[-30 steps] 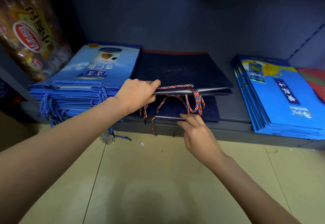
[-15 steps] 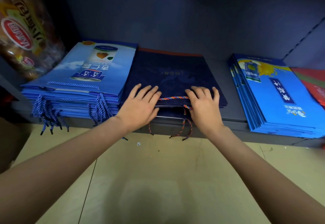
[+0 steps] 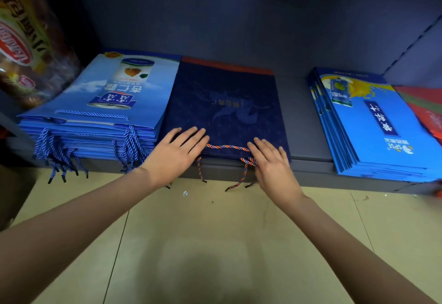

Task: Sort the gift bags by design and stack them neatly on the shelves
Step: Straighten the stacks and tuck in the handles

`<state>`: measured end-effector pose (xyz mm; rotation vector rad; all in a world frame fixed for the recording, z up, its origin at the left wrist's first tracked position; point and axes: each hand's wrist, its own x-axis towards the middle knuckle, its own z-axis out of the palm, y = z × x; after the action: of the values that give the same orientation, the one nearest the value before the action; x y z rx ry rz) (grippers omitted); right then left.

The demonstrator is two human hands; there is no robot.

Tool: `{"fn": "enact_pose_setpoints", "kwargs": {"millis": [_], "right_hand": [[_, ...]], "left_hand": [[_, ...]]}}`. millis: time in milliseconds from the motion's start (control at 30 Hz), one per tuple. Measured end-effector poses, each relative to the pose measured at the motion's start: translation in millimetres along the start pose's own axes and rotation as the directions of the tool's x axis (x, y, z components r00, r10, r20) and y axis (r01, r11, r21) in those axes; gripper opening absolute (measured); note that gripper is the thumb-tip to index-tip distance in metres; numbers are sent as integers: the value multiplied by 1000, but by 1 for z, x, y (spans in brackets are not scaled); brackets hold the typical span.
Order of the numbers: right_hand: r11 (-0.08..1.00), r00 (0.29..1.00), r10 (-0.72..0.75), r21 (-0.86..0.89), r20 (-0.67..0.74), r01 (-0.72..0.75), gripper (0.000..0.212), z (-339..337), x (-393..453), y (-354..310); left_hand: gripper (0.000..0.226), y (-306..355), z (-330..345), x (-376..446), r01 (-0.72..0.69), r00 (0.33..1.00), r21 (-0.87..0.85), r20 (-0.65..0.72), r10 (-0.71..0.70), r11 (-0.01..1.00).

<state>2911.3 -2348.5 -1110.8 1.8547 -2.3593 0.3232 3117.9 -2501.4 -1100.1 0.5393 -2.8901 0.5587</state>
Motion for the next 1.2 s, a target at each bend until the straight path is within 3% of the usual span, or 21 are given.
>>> {"fn": "enact_pose_setpoints", "kwargs": {"millis": [100,167,233,300,367,467,533,600,667,800,867,967,1000,1033,1067,1100,1133,1200], "right_hand": [[998,999,49,42,22,-50,59,-6,0,10],[998,998,48,41,-35,-46,44,-9,-5,13],[992,986,53,120,-160,-34,28,-18,-19,10],[947,965,199,285,-169,-146,22,-31,-37,1],[804,883,457,476,-110,-357,10,-33,-47,-6],[551,765,642,658,61,-514,22,-21,-42,-21],[271,670,711,796,214,-541,22,-14,-28,-35],[37,603,717,846,348,-532,18,-10,-16,-48],[-73,554,701,817,450,-571,6,-8,-9,-54],[-188,558,670,839,490,-511,22,-26,-13,-35],[-129,603,649,848,464,-514,15,-38,-19,-22],[74,716,519,810,467,-582,14,-48,-26,-17],[238,761,461,763,456,-601,20,-47,-29,-17],[483,801,398,641,447,-597,28,-42,-34,-16],[714,819,342,439,460,-545,31,-34,-41,-14],[863,810,316,207,494,-462,29,-28,-46,-10],[915,793,326,38,515,-401,25,-25,-52,-7],[901,820,369,47,438,-431,28,-23,-55,-4]], "left_hand": [[89,-7,-1,-10,31,999,-39,41,-29,999],[88,-4,-1,-13,47,998,-75,51,-43,996],[78,7,-1,-22,14,999,-161,43,-8,987],[55,17,-4,-33,-75,997,-269,-45,65,960],[42,20,-13,-37,-108,991,-309,-114,76,945],[39,19,-23,-13,-22,986,-293,-163,-27,956],[52,26,-25,11,1,996,-268,-91,-26,964],[68,32,-27,32,22,997,-224,71,-6,974],[66,32,-30,46,44,987,-196,161,-12,980],[55,19,-28,58,101,970,-246,239,-41,964],[55,14,-32,58,114,964,-281,265,-37,953],[53,11,-31,59,105,962,-307,271,-19,946],[53,11,-32,59,100,962,-302,272,-15,948],[53,12,-32,60,96,962,-288,272,-15,953],[53,14,-33,59,95,959,-275,282,-14,957],[53,16,-31,59,100,955,-270,297,-16,958],[54,18,-30,58,108,950,-269,311,-20,957],[55,20,-29,57,130,949,-288,314,-35,949]]}}
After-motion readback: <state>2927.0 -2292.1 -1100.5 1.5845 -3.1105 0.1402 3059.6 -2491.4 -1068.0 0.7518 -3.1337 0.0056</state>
